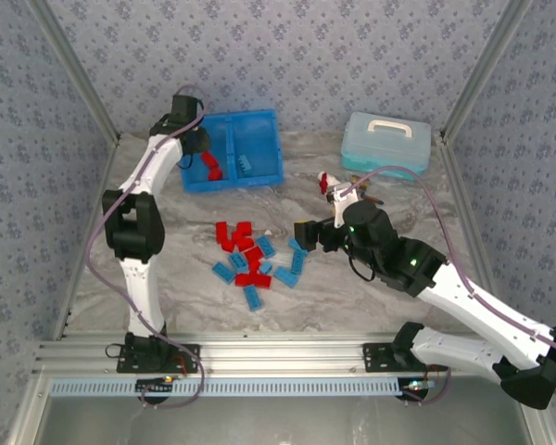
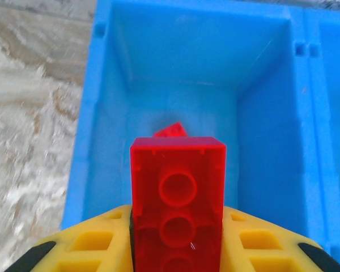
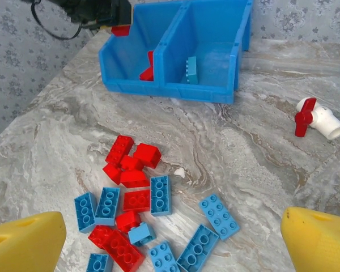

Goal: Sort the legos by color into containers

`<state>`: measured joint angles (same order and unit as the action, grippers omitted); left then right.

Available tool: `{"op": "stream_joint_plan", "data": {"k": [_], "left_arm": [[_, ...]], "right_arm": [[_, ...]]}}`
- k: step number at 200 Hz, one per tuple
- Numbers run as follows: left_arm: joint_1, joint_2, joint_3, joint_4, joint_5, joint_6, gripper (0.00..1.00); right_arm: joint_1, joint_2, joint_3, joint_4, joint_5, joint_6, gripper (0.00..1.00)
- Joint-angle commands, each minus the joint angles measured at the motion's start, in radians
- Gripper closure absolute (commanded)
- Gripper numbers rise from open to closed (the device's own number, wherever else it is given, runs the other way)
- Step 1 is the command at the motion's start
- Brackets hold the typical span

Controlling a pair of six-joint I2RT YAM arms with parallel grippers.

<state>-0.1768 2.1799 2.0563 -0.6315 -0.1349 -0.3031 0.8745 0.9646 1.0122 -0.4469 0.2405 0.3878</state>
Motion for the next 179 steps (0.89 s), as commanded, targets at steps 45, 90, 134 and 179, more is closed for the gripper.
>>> {"op": "stream_joint_plan", "data": {"k": [45, 90, 134, 179], "left_arm": [[-0.006, 0.118, 0.296, -0.198, 0.053, 0.033, 0.46], [-0.031, -0.252, -0.061, -0.022, 0.141, -0.036, 0.43], [-0.156, -0.826, -0.643, 0.144, 0.165, -0.072, 0.34], [-0.256, -1.15, -0.835, -0.087, 0.198, 0.07, 0.2]], "right_arm": [[0.023, -0.002, 0.005, -0.035, 0.038, 0.029, 0.0], [0.023, 0.039, -0.01, -0.022, 0.046, 0.019, 0.0], [0.018, 0.207, -0.01, -0.041, 0.035, -0.047, 0.0], [-0.008, 0.476, 0.006, -0.08, 0.0, -0.076, 0.0]]}}
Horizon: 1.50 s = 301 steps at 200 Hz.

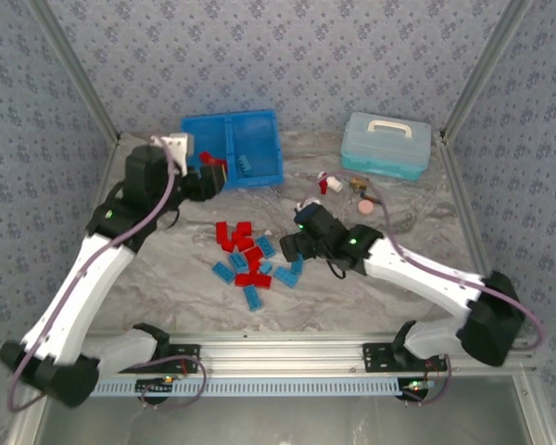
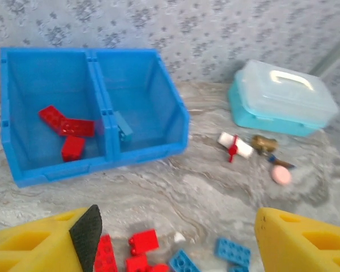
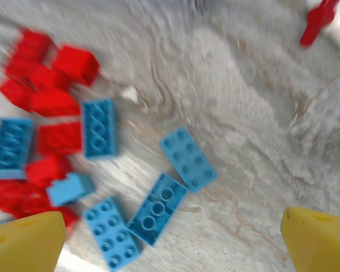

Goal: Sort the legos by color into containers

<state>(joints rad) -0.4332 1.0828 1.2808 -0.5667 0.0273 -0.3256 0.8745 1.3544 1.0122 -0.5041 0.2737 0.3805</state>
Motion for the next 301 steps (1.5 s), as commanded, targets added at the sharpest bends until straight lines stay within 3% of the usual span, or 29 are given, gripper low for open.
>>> {"op": "stream_joint_plan", "data": {"k": [1, 26, 49, 82, 108, 138, 167, 212, 239, 269, 301], "left_arm": [[0.0, -0.058, -0.06, -0.16, 0.038, 0.098, 0.2], [-0.001, -0.133, -0.099, -0.286, 0.061, 0.209, 0.09], [-0.001, -0.166, -0.184, -0.281, 0.054, 0.281, 0.01], [0.001, -0.169, -0.268, -0.193, 0.077, 0.298, 0.01], [0.004, -0.153, -0.273, -0.195, 0.072, 0.295, 0.01], [0.004, -0.162, -0.3, -0.196, 0.074, 0.272, 0.01], [0.004, -0.174, -0.294, -0.208, 0.05, 0.245, 0.01], [0.005, -0.195, -0.281, -0.185, 0.057, 0.214, 0.01], [0.008, -0.203, -0.293, -0.188, 0.045, 0.207, 0.01], [0.008, -0.21, -0.302, -0.203, 0.022, 0.206, 0.01], [0.008, -0.234, -0.317, -0.188, 0.066, 0.208, 0.01]], "right_arm": [[-0.009, 0.092, 0.005, -0.022, -0.033, -0.074, 0.0], [-0.056, 0.216, 0.052, -0.014, -0.062, -0.188, 0.0], [-0.099, 0.342, 0.115, -0.005, -0.096, -0.287, 0.0], [-0.16, 0.506, 0.227, -0.002, -0.182, -0.313, 0.04], [-0.172, 0.552, 0.234, 0.036, -0.192, -0.297, 0.2], [-0.181, 0.567, 0.221, 0.042, -0.194, -0.25, 0.51], [-0.176, 0.517, 0.205, 0.037, -0.167, -0.224, 0.64], [-0.136, 0.282, 0.26, 0.019, -0.041, -0.215, 0.7], [-0.116, 0.207, 0.327, 0.112, -0.06, -0.198, 0.7], [-0.115, 0.305, 0.493, 0.187, -0.054, -0.204, 0.7], [-0.135, 0.545, 0.76, 0.205, -0.028, -0.254, 0.7]]}}
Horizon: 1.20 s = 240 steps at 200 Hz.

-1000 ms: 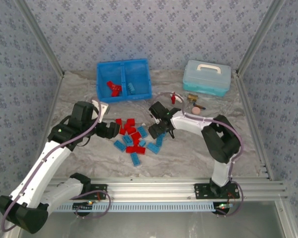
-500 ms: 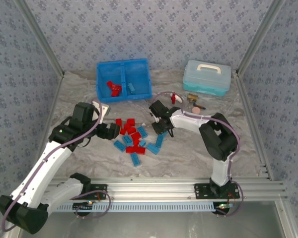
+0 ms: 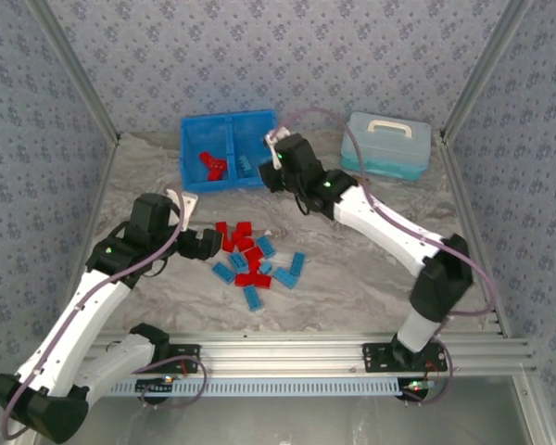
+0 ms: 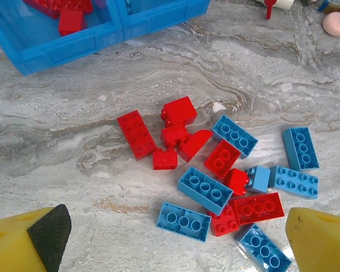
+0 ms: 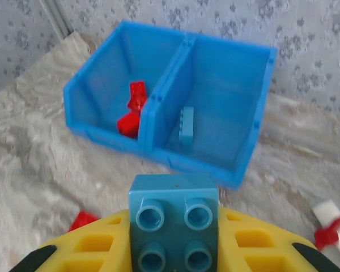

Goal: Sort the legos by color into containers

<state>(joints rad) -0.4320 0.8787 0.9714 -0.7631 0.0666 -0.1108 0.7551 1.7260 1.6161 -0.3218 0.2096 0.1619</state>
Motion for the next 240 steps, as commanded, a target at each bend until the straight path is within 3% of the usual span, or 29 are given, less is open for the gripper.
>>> {"op": "stream_joint_plan", "data": {"k": [1, 35, 77, 113, 137, 172, 200, 219, 240], "left_arm": [[0.007, -0.031, -0.008, 0.009, 0.031, -0.006, 0.01], [0.007, -0.088, -0.023, 0.05, 0.149, 0.017, 0.01], [0.021, -0.164, -0.048, 0.079, 0.168, 0.02, 0.01], [0.065, -0.164, -0.05, 0.094, 0.171, 0.011, 0.01], [0.093, -0.158, -0.051, 0.115, 0.175, -0.004, 0.01], [0.111, -0.151, -0.054, 0.104, 0.179, 0.01, 0.01], [0.111, -0.147, -0.06, 0.102, 0.177, 0.017, 0.01], [0.111, -0.146, -0.061, 0.102, 0.175, 0.018, 0.01], [0.111, -0.145, -0.064, 0.104, 0.171, 0.018, 0.01]], "right_arm": [[-0.017, 0.182, 0.166, 0.022, 0.037, -0.037, 0.7], [-0.048, 0.5, 0.517, -0.068, 0.041, -0.059, 0.7], [-0.062, 0.864, 0.975, -0.203, 0.069, -0.11, 0.68], [-0.074, 0.98, 1.039, -0.165, 0.087, -0.118, 0.66], [-0.086, 1.001, 1.033, -0.162, 0.072, -0.091, 0.6], [-0.089, 0.981, 1.056, -0.23, 0.037, -0.08, 0.39], [-0.079, 0.871, 1.027, -0.299, 0.043, -0.094, 0.38], [-0.066, 0.721, 0.896, -0.314, 0.041, -0.096, 0.39], [-0.047, 0.479, 0.602, -0.231, 0.03, -0.095, 0.39]]}}
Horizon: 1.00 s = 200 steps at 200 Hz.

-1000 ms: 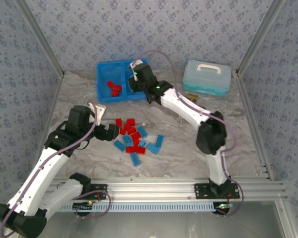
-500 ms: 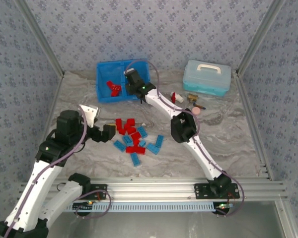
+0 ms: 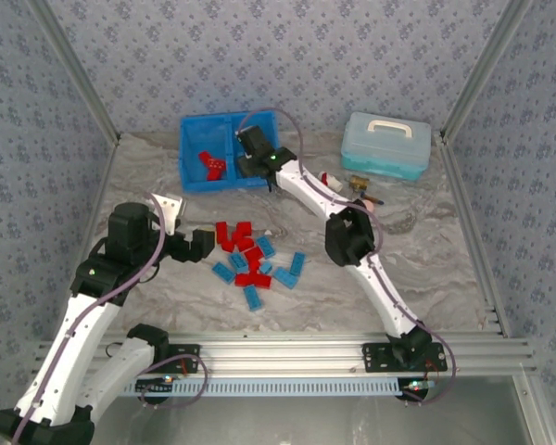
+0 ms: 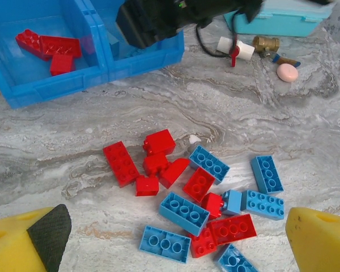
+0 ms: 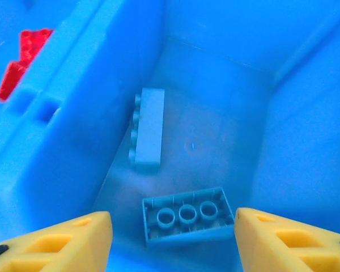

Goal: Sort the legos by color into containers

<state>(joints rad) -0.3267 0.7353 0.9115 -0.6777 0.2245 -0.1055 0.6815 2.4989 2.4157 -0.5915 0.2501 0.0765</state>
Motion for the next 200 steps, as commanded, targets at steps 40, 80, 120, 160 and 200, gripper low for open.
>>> {"op": "stream_joint_plan", "data": {"k": [40, 80, 120, 160, 200], "left_arm": [[0.006, 0.006, -0.002, 0.015, -0.007, 0.013, 0.01], [0.007, 0.01, 0.006, 0.022, 0.001, 0.002, 0.01], [0.008, 0.02, 0.007, 0.043, 0.074, -0.008, 0.01], [0.008, -0.005, -0.004, 0.043, 0.089, 0.006, 0.01], [0.006, -0.002, -0.002, 0.021, 0.048, 0.022, 0.01]], "right_arm": [[0.086, -0.797, -0.863, 0.161, 0.061, 0.206, 0.34], [0.195, -1.102, -1.364, 0.108, 0.23, 0.776, 0.3], [0.259, -1.003, -1.377, -0.004, 0.13, 0.936, 0.21], [0.255, -0.835, -1.32, 0.025, 0.106, 0.941, 0.07], [0.25, -0.716, -1.295, 0.072, 0.096, 0.961, 0.18]]}}
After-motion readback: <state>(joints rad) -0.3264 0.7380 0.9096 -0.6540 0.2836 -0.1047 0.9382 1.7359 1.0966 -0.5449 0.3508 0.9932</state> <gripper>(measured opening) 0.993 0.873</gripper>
